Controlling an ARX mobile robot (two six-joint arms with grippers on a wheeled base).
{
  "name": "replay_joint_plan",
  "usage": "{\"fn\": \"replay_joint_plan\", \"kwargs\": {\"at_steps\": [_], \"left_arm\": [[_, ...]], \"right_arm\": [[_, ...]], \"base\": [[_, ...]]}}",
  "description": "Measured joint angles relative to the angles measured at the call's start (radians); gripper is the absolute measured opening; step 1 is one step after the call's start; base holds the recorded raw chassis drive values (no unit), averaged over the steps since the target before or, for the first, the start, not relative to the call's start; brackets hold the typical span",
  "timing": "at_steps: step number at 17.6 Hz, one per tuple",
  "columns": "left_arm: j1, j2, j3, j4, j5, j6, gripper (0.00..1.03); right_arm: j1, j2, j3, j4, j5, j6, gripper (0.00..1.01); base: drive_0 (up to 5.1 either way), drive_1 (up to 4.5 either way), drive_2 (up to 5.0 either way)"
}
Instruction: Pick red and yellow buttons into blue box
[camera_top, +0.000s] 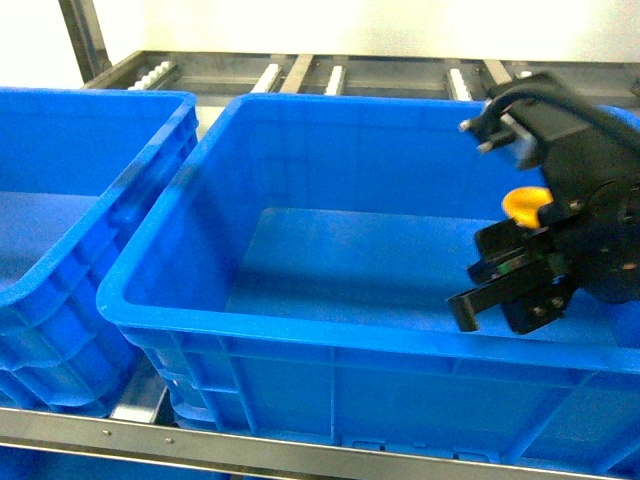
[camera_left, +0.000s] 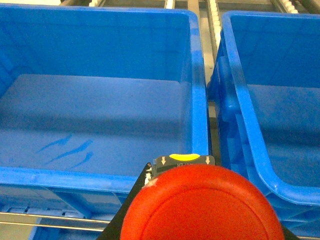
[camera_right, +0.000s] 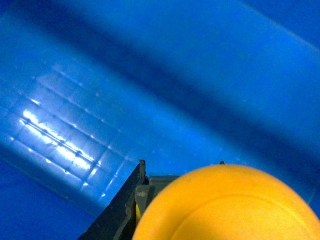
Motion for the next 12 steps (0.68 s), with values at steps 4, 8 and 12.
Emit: {"fn": "replay_joint_plan", "kwargs": {"at_steps": [4,8,12], "left_arm": [[0.000,0.000,0.000,0.000,0.000,0.000,0.25],[0.000,0.000,0.000,0.000,0.000,0.000,0.25],[-0.001,0.000,0.000,0.000,0.002,0.000,0.25]], "right_arm": [[-0.013,0.175,0.182,-0.135,-0.032,-0.020,0.50],[-0.047,0.140,0.154,-0.066,-0.046,-0.006,0.92],[-0.054,0.044,0.042,0.069,-0.077,0.014,0.98]], "base": [[0.0,0.00,0.0],[0.0,0.00,0.0],[0.0,0.00,0.0]]}}
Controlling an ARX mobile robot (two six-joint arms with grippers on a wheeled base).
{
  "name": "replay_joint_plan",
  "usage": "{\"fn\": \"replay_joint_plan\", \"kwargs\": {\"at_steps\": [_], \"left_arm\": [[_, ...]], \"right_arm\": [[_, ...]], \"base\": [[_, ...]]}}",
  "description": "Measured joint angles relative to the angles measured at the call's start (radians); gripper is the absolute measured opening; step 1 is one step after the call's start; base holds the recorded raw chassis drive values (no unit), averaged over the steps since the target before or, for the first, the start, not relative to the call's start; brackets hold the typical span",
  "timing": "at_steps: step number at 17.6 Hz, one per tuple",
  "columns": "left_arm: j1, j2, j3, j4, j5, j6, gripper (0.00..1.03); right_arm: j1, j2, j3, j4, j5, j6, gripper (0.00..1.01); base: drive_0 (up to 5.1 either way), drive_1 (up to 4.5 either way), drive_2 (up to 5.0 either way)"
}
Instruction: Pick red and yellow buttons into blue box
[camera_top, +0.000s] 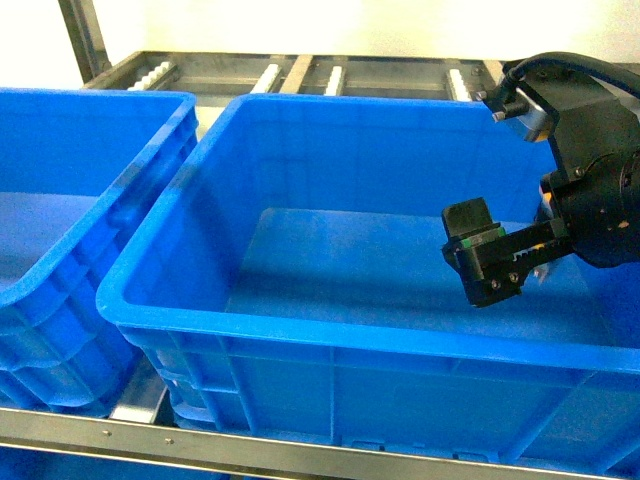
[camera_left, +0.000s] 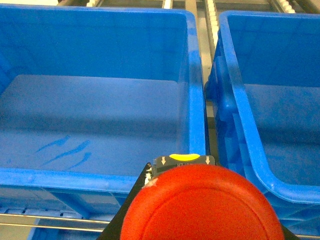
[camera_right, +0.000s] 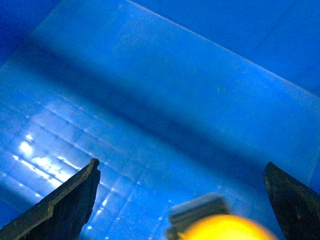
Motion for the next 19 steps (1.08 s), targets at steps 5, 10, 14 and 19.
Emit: {"fn": "replay_joint_plan", "kwargs": {"at_steps": [5,10,14,19], "left_arm": [[0.001,0.000,0.000,0.000,-0.002,0.000,0.25],[0.001,0.000,0.000,0.000,-0.002,0.000,0.25],[0.001,0.000,0.000,0.000,-0.002,0.000,0.25],[0.001,0.000,0.000,0.000,-0.002,0.000,0.25]], "right_arm": [[0.051,-0.008,-0.039,0.099,0.088,-0.047,0.98],[-0.130,-0.254,-0.176,0.097,0.058,0.065,0.98],[-0.282,-0.536,-0.364,0.193,-0.010,0.118,0.98],[-0.372,-0.966,-0.630,0.134,-0.045,0.162,0.98]], "base": [[0.0,0.00,0.0],[0.0,0.00,0.0],[0.0,0.00,0.0],[0.0,0.00,0.0]]}}
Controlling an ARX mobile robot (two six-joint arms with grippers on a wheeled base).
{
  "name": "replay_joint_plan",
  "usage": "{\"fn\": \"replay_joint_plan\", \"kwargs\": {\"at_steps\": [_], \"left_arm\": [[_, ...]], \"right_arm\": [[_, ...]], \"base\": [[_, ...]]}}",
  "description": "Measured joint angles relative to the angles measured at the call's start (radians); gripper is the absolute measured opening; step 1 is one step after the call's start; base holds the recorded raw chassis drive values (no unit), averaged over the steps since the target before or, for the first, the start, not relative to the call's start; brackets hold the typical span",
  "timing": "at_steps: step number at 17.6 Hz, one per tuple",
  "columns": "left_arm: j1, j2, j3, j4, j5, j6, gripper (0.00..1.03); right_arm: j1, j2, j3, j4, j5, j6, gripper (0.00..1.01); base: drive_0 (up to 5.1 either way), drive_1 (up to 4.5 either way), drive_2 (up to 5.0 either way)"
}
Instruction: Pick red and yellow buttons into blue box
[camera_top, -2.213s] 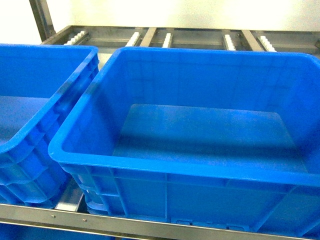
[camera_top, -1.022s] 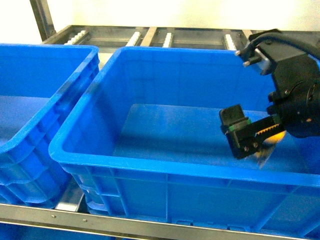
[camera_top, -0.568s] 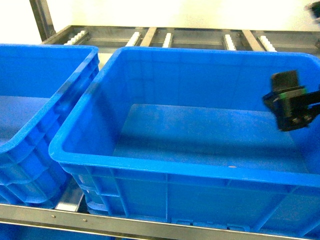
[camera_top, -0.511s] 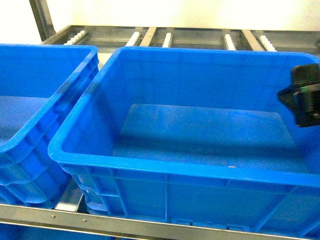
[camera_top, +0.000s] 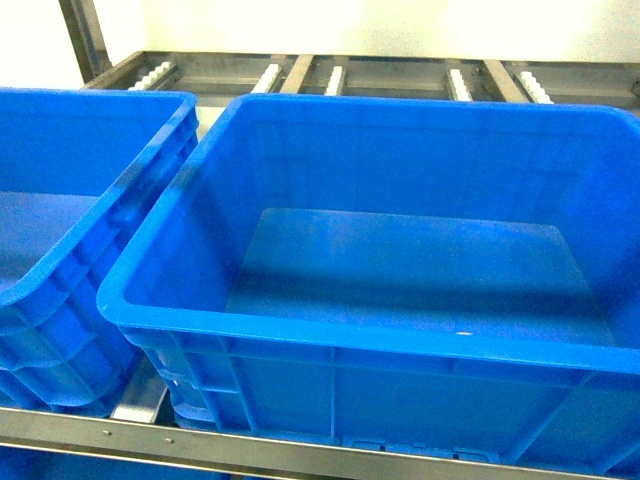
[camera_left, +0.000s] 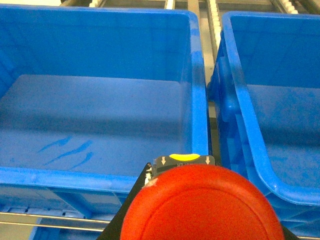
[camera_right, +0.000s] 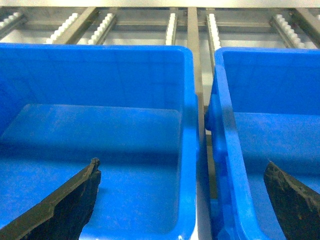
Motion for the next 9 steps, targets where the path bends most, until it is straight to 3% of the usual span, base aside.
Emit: {"fn": "replay_joint_plan", "kwargs": {"at_steps": [2,6,9], "left_arm": [[0.000,0.000,0.000,0.000,0.000,0.000,0.25],[-0.010,0.017,0.005,0.010,0.000,-0.002,0.25],[-0.058,0.155,0.157,0.094,0.050,0.010,0.25]], "right_arm": [[0.008,-0.102,-0.050,-0.036,0.053,-0.011,0.98],[0.009,-0.095,-0.047,-0.034,0.056,-0.011,0.98],[0.009,-0.095,-0.047,-0.034,0.056,-0.011,0.98]], "base": [[0.0,0.00,0.0],[0.0,0.00,0.0],[0.0,0.00,0.0]]}}
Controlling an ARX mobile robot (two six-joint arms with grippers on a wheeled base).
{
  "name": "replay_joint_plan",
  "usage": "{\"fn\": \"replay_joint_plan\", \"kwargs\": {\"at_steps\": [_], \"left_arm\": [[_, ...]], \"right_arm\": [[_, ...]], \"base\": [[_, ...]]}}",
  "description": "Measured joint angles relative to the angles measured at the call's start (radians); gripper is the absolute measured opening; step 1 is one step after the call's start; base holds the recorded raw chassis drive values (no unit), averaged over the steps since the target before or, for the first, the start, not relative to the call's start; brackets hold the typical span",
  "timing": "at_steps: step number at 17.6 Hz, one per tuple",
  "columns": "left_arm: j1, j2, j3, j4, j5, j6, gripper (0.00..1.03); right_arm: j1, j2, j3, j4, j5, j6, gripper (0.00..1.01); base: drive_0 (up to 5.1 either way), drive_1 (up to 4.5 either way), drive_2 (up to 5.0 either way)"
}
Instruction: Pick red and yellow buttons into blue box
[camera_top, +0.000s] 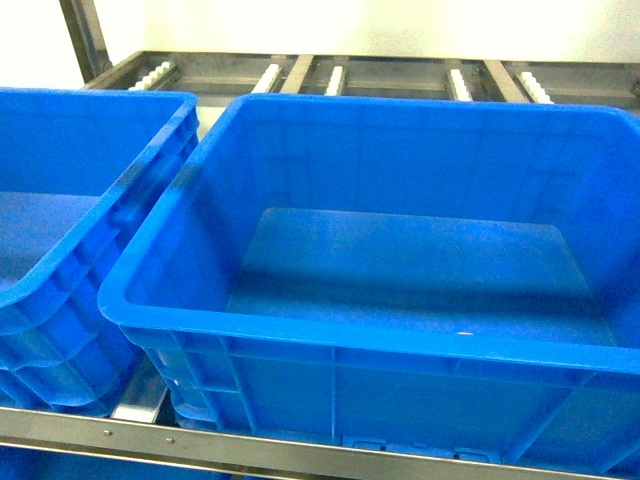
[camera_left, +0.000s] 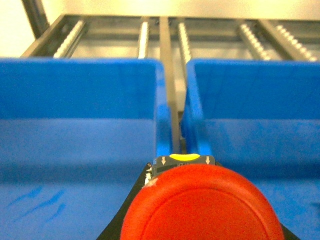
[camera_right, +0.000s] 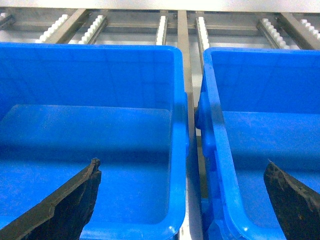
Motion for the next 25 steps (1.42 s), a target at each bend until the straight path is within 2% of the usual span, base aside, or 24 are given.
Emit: {"fn": "replay_joint_plan", "kwargs": {"at_steps": [2,5,7,8,9,10,11,12,14,17,19,25], "left_arm": [[-0.018,0.061,0.055,0.037,0.021,0.010,0.25],[-0.120,0.425,0.307,0.021,0.118,0.076,0.25],[-0.154,0.608,0.422,-0.064,0.135,0.087,0.25],[-0.171,0.720,0.477,-0.090,0.119,0.098,0.25],[-0.195,0.828,0.551,-0.084,0.115,0.082,0.39],[-0.220,0.836,0.579,-0.068,0.089,0.087,0.74],[-0.226,0.836,0.573,-0.055,0.084,0.087,0.90],[-0.224,0.832,0.557,-0.019,0.071,0.081,1.00],[-0.213,0.802,0.512,0.032,0.030,0.069,0.97],[-0.204,0.780,0.492,0.042,0.011,0.056,0.98],[-0.189,0.736,0.452,0.093,-0.027,0.047,0.98],[-0.157,0.632,0.375,0.160,-0.072,0.026,0.98]], "right_arm": [[0.000,0.000,0.000,0.000,0.000,0.000,0.98],[0.000,0.000,0.000,0.000,0.000,0.000,0.98],[0.000,0.000,0.000,0.000,0.000,0.000,0.98],[0.000,0.000,0.000,0.000,0.000,0.000,0.98],[0.000,0.000,0.000,0.000,0.000,0.000,0.98],[0.000,0.000,0.000,0.000,0.000,0.000,0.98],[0.000,0.000,0.000,0.000,0.000,0.000,0.98],[0.000,0.000,0.000,0.000,0.000,0.000,0.98],[0.000,0.000,0.000,0.000,0.000,0.000,0.98],[0.000,0.000,0.000,0.000,0.000,0.000,0.98],[0.000,0.000,0.000,0.000,0.000,0.000,0.98],[0.000,0.000,0.000,0.000,0.000,0.000,0.98]], "base": [[0.0,0.00,0.0],[0.0,0.00,0.0],[0.0,0.00,0.0],[0.0,0.00,0.0],[0.0,0.00,0.0],[0.0,0.00,0.0],[0.0,0.00,0.0],[0.0,0.00,0.0],[0.0,0.00,0.0],[0.0,0.00,0.0],[0.0,0.00,0.0],[0.0,0.00,0.0]]}}
